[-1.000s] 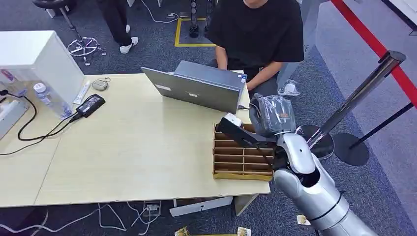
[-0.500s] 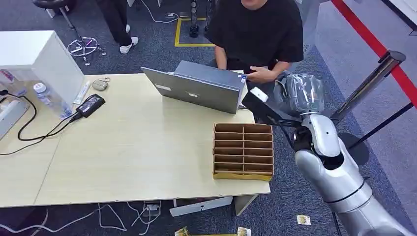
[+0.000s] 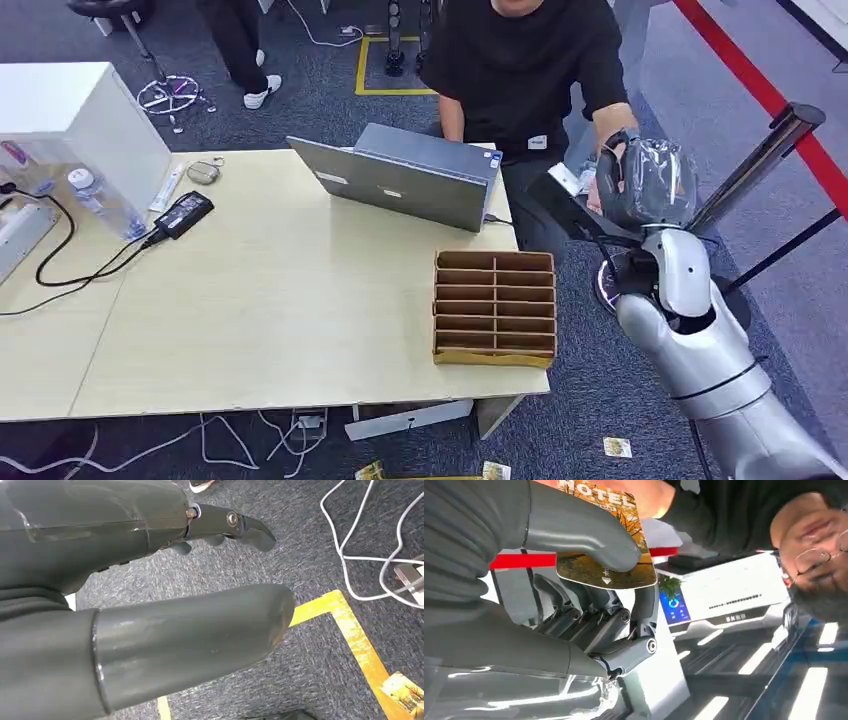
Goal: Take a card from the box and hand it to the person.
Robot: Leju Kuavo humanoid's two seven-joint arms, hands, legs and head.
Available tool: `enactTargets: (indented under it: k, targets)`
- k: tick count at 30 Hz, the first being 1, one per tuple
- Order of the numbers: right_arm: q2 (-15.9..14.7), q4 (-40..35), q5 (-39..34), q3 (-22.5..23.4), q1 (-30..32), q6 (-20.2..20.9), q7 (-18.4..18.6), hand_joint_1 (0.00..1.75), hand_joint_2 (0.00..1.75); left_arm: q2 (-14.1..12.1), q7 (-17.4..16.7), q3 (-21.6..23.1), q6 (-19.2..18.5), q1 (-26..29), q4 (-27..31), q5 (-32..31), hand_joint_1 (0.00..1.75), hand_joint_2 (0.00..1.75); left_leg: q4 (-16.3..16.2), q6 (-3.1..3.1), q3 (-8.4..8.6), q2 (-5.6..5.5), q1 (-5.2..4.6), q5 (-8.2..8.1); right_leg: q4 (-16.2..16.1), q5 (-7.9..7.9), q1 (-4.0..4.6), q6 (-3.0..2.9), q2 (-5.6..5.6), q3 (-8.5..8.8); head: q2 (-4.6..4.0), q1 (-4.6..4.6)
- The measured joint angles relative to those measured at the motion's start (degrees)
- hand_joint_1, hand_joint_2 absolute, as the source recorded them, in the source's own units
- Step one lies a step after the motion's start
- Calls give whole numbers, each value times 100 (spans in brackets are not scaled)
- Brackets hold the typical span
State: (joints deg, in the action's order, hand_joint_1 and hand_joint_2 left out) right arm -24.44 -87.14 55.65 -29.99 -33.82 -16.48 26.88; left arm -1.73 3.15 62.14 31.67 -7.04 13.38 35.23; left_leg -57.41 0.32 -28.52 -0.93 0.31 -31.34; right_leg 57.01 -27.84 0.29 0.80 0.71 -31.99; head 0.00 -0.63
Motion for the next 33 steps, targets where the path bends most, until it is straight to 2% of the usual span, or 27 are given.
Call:
enactTargets:
  k: [4,11,12,13,14,15,22,33]
  targets:
    - [30,244,100,-2,45,-44,-81,148,175,2,-9,17,-2,-2,0,-9,0,0,0,0,0,-1,0,0,0,0,0,0,-1,0,0,-2]
    - [101,514,131,-4,129,-33,-120,138,175,4,-9,48,-2,-3,0,-13,0,0,0,0,-1,-1,0,0,0,0,0,0,-2,0,0,-2]
    - [107,531,135,-4,132,-4,-120,108,175,4,-11,48,-2,-3,0,-13,0,0,0,0,-1,-1,0,0,0,0,0,0,-2,0,0,-4]
    - [120,570,146,-7,135,46,-120,108,175,4,-20,48,-2,-4,0,-11,0,0,0,0,-1,-1,0,0,0,0,0,0,-2,0,0,-2]
    - [125,597,151,-7,136,77,-120,28,175,4,-28,48,-2,-5,0,-13,0,0,0,0,-1,-1,0,0,0,0,0,0,-2,0,0,-2]
    - [131,614,157,-7,136,123,-120,0,175,4,-46,48,-2,-5,0,-11,0,0,0,0,-1,-1,0,0,0,0,0,0,-2,0,0,-2]
    - [151,723,179,-7,141,391,-68,0,175,4,-61,48,-7,-5,0,-11,0,0,0,0,0,-1,0,0,0,0,-1,0,-2,0,0,0]
    - [188,828,177,-9,143,405,-61,0,175,4,-59,48,-9,-5,0,-11,0,0,0,0,0,-1,0,0,0,0,0,0,-1,0,0,-2]
